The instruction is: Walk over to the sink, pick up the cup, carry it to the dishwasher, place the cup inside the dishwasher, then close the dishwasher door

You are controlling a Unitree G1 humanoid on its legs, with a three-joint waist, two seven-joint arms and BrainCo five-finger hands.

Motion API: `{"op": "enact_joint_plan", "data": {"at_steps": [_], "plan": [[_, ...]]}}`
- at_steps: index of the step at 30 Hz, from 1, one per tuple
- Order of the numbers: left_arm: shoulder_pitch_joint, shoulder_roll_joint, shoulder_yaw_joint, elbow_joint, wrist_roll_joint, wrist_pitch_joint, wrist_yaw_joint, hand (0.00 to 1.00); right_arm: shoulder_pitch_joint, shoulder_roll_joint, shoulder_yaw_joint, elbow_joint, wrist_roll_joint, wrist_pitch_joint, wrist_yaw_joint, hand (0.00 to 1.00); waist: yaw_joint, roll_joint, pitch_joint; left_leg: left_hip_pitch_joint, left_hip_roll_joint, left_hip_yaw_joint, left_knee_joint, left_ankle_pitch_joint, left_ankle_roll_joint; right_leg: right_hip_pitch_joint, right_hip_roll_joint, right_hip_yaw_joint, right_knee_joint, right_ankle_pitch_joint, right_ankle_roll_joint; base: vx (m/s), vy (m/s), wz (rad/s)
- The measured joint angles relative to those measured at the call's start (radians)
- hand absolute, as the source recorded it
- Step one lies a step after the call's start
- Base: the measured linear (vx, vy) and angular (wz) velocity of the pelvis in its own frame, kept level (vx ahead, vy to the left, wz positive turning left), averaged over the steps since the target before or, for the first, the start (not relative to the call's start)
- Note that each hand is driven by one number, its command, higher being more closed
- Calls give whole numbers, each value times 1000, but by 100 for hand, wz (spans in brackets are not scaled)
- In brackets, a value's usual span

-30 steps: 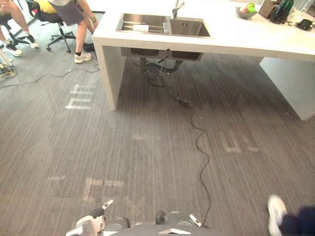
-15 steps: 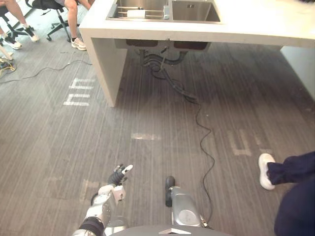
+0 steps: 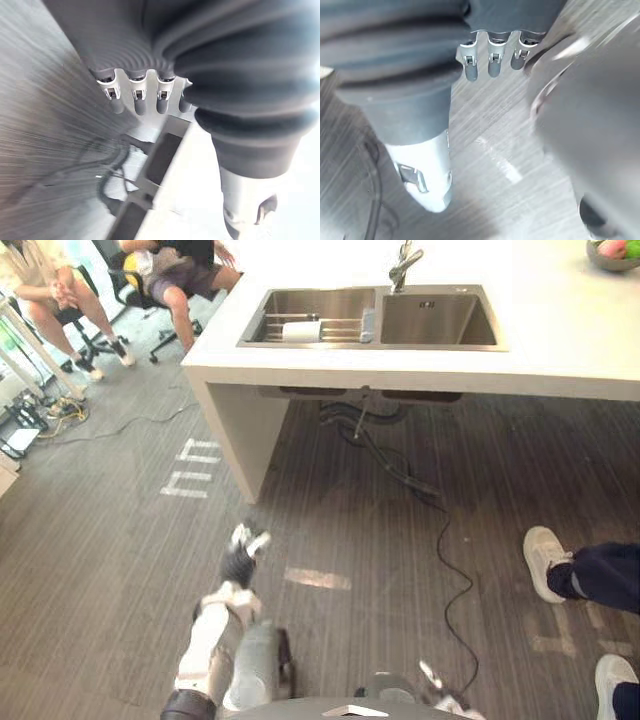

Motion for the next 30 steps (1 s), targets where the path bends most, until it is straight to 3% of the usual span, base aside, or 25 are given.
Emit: {"op": "enact_joint_plan", "data": {"at_steps": [2,3,4,5,6,7,8,9,10,12,13,15,17,19,21,22,23,24,25,26,27,29,30], "plan": [[1,-6,16,-49,1,-15,13,0,5,-2,4,-4,18,11,-2,0,4,10,-5,47,-14,-6,-167,148,-5,62,15,27,-14,-35,43,480,93,-49],[5,-7,24,-73,3,-19,15,0,17,-11,3,-4,44,28,-10,0,10,34,-19,71,5,-10,-176,185,20,98,41,43,-13,-63,55,583,192,-66],[-16,17,53,-90,4,-28,13,0,8,15,-3,6,68,46,-30,0,18,7,-20,77,-14,-16,-114,274,114,141,14,58,-5,-107,56,651,221,-44],[-37,20,79,-99,3,-28,14,0,8,39,-23,4,70,61,-38,0,13,-32,-31,68,-41,-6,-94,241,93,142,-18,59,0,-102,47,511,182,-17],[-60,12,106,-149,3,-29,13,0,7,60,-66,14,67,66,-41,0,20,-56,-34,56,-65,-1,-61,195,107,138,-44,59,14,-81,38,571,181,16],[-75,13,111,-209,4,-30,12,0,6,65,-114,48,66,70,-41,0,34,-60,-34,49,-81,0,-11,142,116,138,-62,60,45,-49,38,470,158,13],[-76,13,112,-220,6,-30,12,0,6,65,-122,53,65,72,-42,0,35,-60,-34,50,-84,0,-4,133,115,138,-66,60,54,-44,40,553,193,14],[-80,17,133,-307,15,-30,6,0,13,64,-181,89,50,73,-42,0,43,-62,-38,73,-111,3,34,71,125,108,-103,66,189,2,76,357,135,10],[-83,17,145,-337,16,-29,6,0,18,63,-194,91,35,69,-41,0,45,-64,-44,84,-122,4,39,52,134,79,-121,67,268,29,97,445,171,19],[-104,35,187,-428,33,-26,8,0,15,64,-252,101,6,42,-40,0,43,-76,-54,150,-164,2,28,2,146,-58,-201,89,595,154,225,422,148,9],[-107,44,190,-438,33,-25,10,0,14,65,-264,99,-9,34,-40,0,44,-77,-56,178,-171,3,13,-4,145,-91,-217,83,663,149,213,449,128,-6],[-107,60,183,-441,39,-27,25,0,18,67,-297,101,-29,-3,-36,0,32,-57,-65,298,-169,-18,-76,-13,141,-189,-247,-17,755,77,83,380,82,-6],[-121,72,181,-425,39,-53,40,0,19,82,-308,97,-46,-31,-30,0,8,-55,-71,356,-150,-27,-119,-19,130,-273,-235,-62,697,18,43,318,-32,4],[-150,95,178,-379,42,-98,67,0,30,100,-313,97,-54,-56,-25,0,-10,-48,-75,385,-115,-39,-118,-32,110,-336,-199,-76,530,-4,32,269,-122,14],[-198,124,184,-319,50,-150,102,0,56,135,-328,98,-93,-72,0,0,-29,-43,-78,401,-65,-71,-106,-57,79,-384,-151,-55,289,35,33,300,-212,28],[-209,141,184,-297,52,-174,113,0,69,146,-332,101,-111,-75,8,0,-33,-47,-78,403,-50,-81,-96,-71,60,-389,-139,-41,202,84,38,279,-268,31],[-210,158,187,-280,51,-195,117,0,102,165,-327,102,-134,-76,14,0,-32,-64,-87,423,-38,-89,-93,-96,39,-383,-139,-25,125,177,34,298,-338,20],[-201,167,200,-281,51,-214,118,0,136,184,-318,115,-142,-78,20,0,-21,-99,-109,432,-42,-90,-79,-130,16,-374,-153,-10,68,281,29,320,-378,4],[-193,148,215,-278,52,-228,116,0,138,175,-313,122,-154,-77,26,0,-19,-94,-115,438,-23,-95,-64,-148,3,-370,-141,-17,81,277,39,346,-408,0],[-177,118,221,-279,52,-231,121,0,154,160,-304,117,-182,-84,39,0,-25,-53,-137,432,25,-100,-56,-162,-19,-346,-93,-48,45,271,23,253,-303,3],[-177,111,219,-279,53,-231,120,0,154,150,-305,118,-194,-92,39,0,-26,-39,-146,431,46,-106,-67,-164,-22,-345,-72,-58,30,269,14,283,-328,8],[-190,109,220,-278,72,-231,117,0,145,133,-318,118,-209,-109,39,0,-28,-10,-165,444,86,-116,-150,-118,-36,-345,-28,-87,1,256,-13,273,-304,14],[-194,107,220,-278,78,-231,117,0,143,134,-330,118,-209,-112,44,0,-29,-15,-162,450,91,-125,-178,-92,-40,-343,-22,-98,-5,252,-18,239,-284,27]]}}
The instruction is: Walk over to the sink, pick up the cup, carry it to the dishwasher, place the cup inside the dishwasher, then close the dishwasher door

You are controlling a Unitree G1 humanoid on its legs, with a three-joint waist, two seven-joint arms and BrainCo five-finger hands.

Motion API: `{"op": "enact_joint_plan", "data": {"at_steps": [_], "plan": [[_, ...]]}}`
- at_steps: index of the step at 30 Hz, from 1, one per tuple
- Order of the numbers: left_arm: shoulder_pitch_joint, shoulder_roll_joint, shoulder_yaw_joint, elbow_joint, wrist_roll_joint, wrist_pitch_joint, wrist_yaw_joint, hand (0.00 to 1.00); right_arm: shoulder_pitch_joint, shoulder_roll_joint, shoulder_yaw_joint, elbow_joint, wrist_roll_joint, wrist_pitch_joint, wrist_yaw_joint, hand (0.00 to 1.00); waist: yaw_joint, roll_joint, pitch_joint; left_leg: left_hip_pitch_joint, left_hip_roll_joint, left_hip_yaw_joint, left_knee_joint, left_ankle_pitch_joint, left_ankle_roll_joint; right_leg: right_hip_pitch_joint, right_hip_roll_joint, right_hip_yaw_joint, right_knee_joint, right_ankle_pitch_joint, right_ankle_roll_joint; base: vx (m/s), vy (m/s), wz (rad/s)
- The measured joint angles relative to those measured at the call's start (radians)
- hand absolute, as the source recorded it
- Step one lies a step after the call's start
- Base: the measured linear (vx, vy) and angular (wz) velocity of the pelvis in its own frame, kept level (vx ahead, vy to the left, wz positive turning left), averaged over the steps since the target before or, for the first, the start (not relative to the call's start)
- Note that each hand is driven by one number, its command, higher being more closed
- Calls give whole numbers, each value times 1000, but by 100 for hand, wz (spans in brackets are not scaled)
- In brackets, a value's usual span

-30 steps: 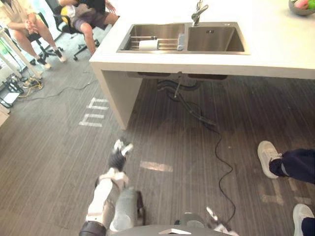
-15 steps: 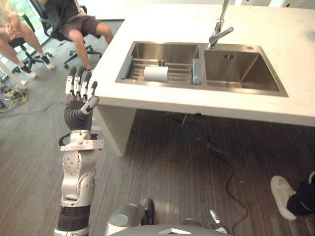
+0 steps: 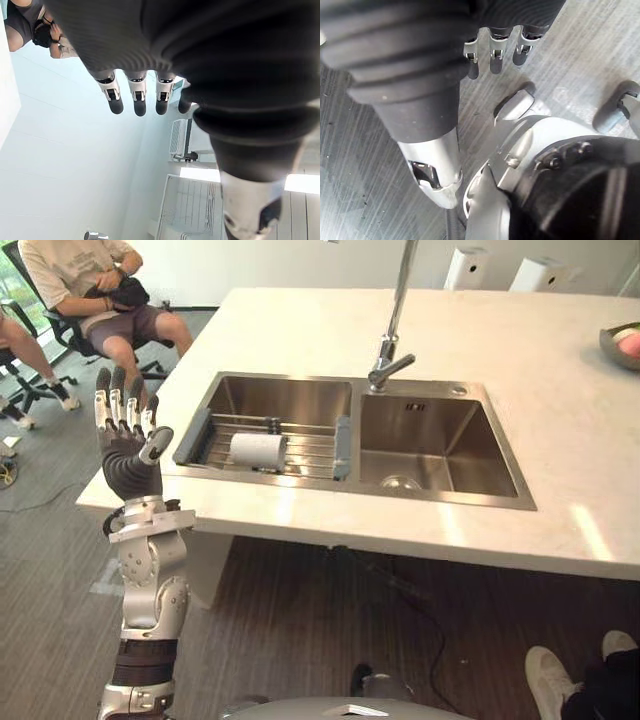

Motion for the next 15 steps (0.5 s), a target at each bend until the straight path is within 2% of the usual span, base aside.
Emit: {"op": "enact_joint_plan", "data": {"at_steps": [1,3,4,7,9,13,15], "plan": [[-3,-4,1,3,14,0,3,0,-1,3,-1,1,0,2,11,0,2,6,-4,3,7,-12,-24,29,1,7,11,-8,-12,-3,-5,191,-234,21],[-2,-3,5,25,31,-2,7,0,-1,4,1,1,3,4,20,0,1,-4,2,1,14,-13,-27,43,5,26,20,-23,-40,0,-11,110,-136,20],[-1,1,5,56,35,-2,19,0,-1,4,6,1,22,4,34,0,-2,0,-3,0,22,-12,-23,46,8,46,32,-33,-68,6,-14,59,-65,17],[1,9,22,99,52,-2,33,0,-2,2,65,0,37,3,36,0,-2,-22,-4,-43,22,-10,18,52,14,41,37,-36,-101,3,-10,12,-49,16],[10,6,39,122,51,-13,38,0,15,5,118,1,52,4,41,0,-9,-44,8,-107,14,-6,113,53,15,45,32,-34,-118,5,-10,-6,-37,43],[59,-20,51,133,55,-46,18,0,72,-4,228,-4,112,2,54,0,-11,-42,23,-124,14,17,229,56,13,129,39,-23,-173,17,-24,44,-14,35],[102,-44,63,109,85,-75,2,0,108,-8,292,-39,117,-6,54,0,-8,-61,37,-157,10,33,309,60,17,171,24,14,-198,17,-22,-5,13,8]]}}
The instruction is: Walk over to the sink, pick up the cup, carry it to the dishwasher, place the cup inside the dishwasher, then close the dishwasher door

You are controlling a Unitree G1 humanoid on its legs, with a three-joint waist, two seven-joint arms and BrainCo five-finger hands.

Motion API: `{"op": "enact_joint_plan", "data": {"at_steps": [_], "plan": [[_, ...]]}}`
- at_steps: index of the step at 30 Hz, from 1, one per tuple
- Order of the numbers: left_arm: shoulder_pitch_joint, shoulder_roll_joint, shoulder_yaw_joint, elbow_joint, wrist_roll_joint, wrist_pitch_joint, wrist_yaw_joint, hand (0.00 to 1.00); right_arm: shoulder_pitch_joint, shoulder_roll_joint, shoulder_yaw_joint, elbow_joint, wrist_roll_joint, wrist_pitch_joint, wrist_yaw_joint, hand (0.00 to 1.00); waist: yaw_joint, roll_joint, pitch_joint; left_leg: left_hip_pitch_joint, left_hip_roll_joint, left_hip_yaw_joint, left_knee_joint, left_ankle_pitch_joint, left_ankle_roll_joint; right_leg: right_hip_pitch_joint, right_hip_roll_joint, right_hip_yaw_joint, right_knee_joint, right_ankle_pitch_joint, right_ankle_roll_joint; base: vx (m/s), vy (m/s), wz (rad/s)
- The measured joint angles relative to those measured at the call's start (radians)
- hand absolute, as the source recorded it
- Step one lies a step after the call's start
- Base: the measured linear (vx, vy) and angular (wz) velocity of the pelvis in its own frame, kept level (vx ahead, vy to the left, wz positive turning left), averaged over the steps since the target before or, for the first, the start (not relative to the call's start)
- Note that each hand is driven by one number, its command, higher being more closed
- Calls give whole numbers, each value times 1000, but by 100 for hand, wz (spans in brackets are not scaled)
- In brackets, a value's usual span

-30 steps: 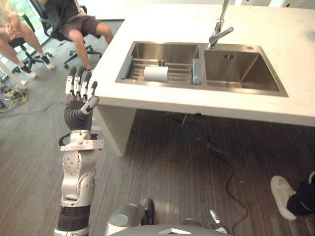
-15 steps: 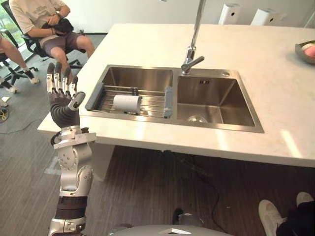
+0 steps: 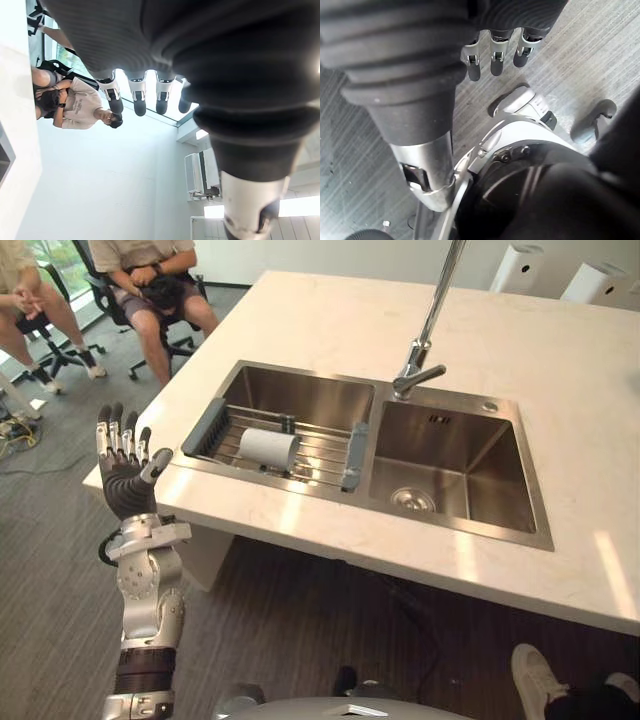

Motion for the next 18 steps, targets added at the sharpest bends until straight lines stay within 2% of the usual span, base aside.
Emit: {"op": "enact_joint_plan", "data": {"at_steps": [1,5,7,11,12,13,14,16,18], "plan": [[37,-107,95,-99,-17,-82,-90,0,105,-41,216,-126,5,-70,-20,0,5,67,-24,76,-4,143,-299,-7,-7,-212,-48,33,315,-106,26,0,0,0],[37,-107,94,-100,-17,-82,-90,0,102,-41,216,-126,5,-70,-20,0,4,63,-22,77,-9,143,-299,-8,-5,-212,-55,33,319,-108,30,0,0,0],[37,-106,61,-117,-19,-74,-88,0,83,-42,216,-125,5,-57,-23,0,4,52,-15,93,-16,153,-301,-12,0,-212,-70,37,336,-112,33,-1,18,-1],[32,-104,-79,-197,-61,20,-86,0,28,-63,214,-126,8,-15,-31,0,-6,39,-19,116,-25,197,-308,-10,-3,-206,-97,37,344,-107,42,19,57,1],[24,-101,-119,-212,-82,61,-85,0,10,-68,202,-127,12,-2,-48,0,-5,35,-24,130,-33,207,-323,-7,-5,-204,-108,36,344,-103,48,11,104,-7],[8,-92,-154,-219,-108,103,-83,0,-16,-64,173,-127,21,9,-65,0,-9,29,-31,139,-44,204,-334,-4,-4,-199,-120,31,341,-98,55,12,95,-4],[-5,-88,-170,-218,-120,126,-83,0,-31,-61,156,-127,23,10,-71,0,-12,27,-30,147,-48,202,-339,-3,-3,-188,-127,19,336,-95,59,2,102,14],[-69,-69,-228,-218,-144,207,-82,0,-88,-44,72,-121,43,26,-95,0,-21,8,-30,177,-76,176,-363,-4,2,-152,-163,-13,332,-94,78,-7,114,29],[-112,-45,-240,-217,-140,247,-82,0,-113,-34,22,-117,51,39,-104,0,-27,4,-30,196,-94,163,-381,-1,9,-125,-183,-24,334,-93,89,-3,116,29]]}}
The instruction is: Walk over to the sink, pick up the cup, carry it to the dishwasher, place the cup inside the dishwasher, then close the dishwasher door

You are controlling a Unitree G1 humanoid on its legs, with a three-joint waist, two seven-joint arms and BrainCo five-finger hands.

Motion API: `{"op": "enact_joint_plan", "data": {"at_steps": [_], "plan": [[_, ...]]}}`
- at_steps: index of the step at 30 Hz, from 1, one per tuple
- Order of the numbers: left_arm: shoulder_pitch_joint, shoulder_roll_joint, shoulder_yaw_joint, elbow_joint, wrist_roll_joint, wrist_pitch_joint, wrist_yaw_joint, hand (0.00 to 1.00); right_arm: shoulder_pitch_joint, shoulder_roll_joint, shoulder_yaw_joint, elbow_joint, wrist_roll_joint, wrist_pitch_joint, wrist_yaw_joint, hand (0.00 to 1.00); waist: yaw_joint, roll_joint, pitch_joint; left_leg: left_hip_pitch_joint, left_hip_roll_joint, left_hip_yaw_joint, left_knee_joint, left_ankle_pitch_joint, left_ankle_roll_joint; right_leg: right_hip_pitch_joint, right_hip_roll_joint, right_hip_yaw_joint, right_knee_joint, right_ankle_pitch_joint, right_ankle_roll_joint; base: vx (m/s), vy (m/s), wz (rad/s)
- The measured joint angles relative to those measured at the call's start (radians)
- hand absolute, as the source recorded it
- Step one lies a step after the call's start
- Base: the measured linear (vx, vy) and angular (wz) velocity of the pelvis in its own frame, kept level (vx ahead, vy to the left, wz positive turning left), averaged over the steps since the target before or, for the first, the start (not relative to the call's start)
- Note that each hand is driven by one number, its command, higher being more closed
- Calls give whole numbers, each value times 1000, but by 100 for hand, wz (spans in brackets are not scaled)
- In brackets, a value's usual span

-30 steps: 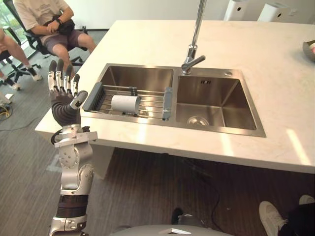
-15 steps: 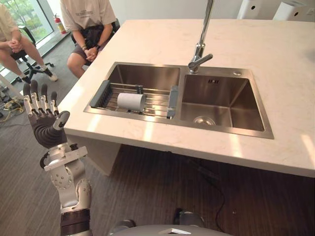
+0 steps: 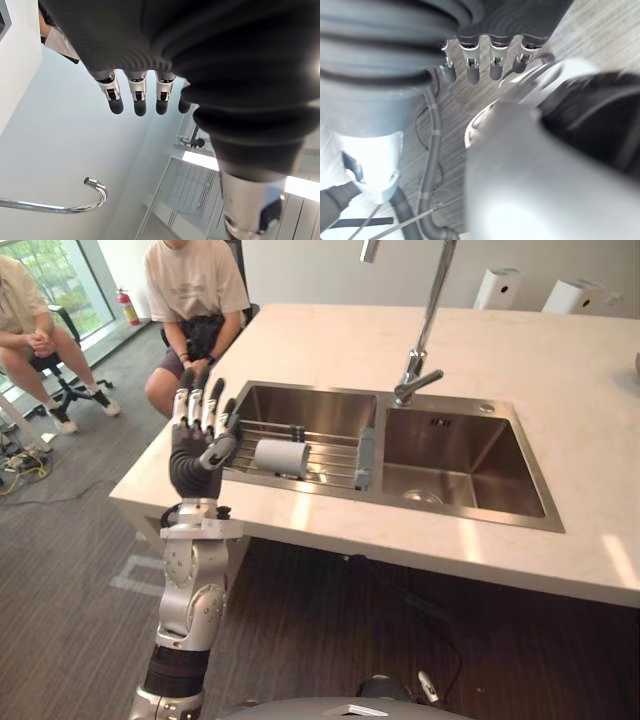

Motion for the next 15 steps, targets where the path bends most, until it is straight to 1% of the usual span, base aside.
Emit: {"op": "enact_joint_plan", "data": {"at_steps": [2,3,4,5,6,7,8,9,10,11,12,13,14,15], "plan": [[-28,27,11,2,38,3,14,0,-7,0,-33,13,-1,13,-2,0,-5,4,-5,-2,-6,-21,16,-10,8,23,-11,-24,-13,1,5,9,104,29],[-44,42,23,3,67,2,29,0,-9,-1,-56,42,-2,17,-1,0,-3,6,-6,-13,-3,-34,39,-27,9,34,-9,-35,-23,-1,9,88,48,35],[-65,64,24,6,74,2,41,0,-7,-2,-84,78,-2,32,2,0,-4,6,-7,-31,7,-47,91,-60,5,44,-6,-51,-23,-15,15,75,32,26],[-67,69,25,6,77,2,43,0,-8,-2,-91,86,-2,34,1,0,-3,6,-7,-38,10,-48,103,-68,4,44,-3,-52,-21,-21,13,92,-19,15],[-68,85,33,8,85,3,57,0,-12,-4,-100,99,-8,39,3,0,-2,22,-2,-62,33,-47,160,-108,-5,54,16,-51,-12,-38,9,51,-38,-4],[-65,87,36,10,88,3,64,0,-8,-7,-99,108,-12,42,6,0,-2,31,-3,-65,54,-45,186,-125,-16,63,36,-51,-13,-50,6,187,-107,-4],[-61,94,46,12,88,2,72,0,-3,-7,-100,122,-20,54,10,0,-1,38,-7,-79,97,-48,296,-150,-33,100,74,-49,-40,-74,-8,193,-126,16],[-71,100,50,20,87,3,76,0,-5,-3,-132,130,-52,59,11,0,-15,55,21,-197,151,-68,572,-146,-66,137,104,-68,-60,-84,-6,209,-146,15],[-69,101,54,25,87,3,76,0,-4,-7,-154,129,-57,59,12,0,-11,48,30,-246,176,-74,695,-98,-65,170,118,-67,-87,-81,-11,191,-142,-17],[-63,105,64,35,85,1,75,0,-13,-28,-199,127,-69,57,16,0,15,28,65,-321,189,-86,850,-20,-41,238,119,-41,-146,-61,-23,192,-118,-56],[-65,108,63,34,86,-4,66,0,-19,-43,-205,119,-72,53,20,0,28,31,62,-338,177,-92,802,-62,-43,250,113,-25,-168,-57,-23,212,-84,-68],[-65,110,62,30,86,-8,58,0,-28,-59,-207,114,-76,50,22,0,31,36,62,-345,168,-100,744,-77,-37,254,111,-12,-181,-56,-22,198,-3,-58],[-64,112,60,24,87,-15,52,0,-48,-80,-205,110,-84,48,26,0,33,42,64,-349,154,-113,632,-84,-30,262,109,15,-201,-51,-17,263,53,-77],[-64,117,59,23,88,-19,49,0,-70,-91,-205,105,-90,49,37,0,41,42,63,-343,130,-139,474,-71,-32,262,99,46,-217,-39,-5,267,83,-89]]}}
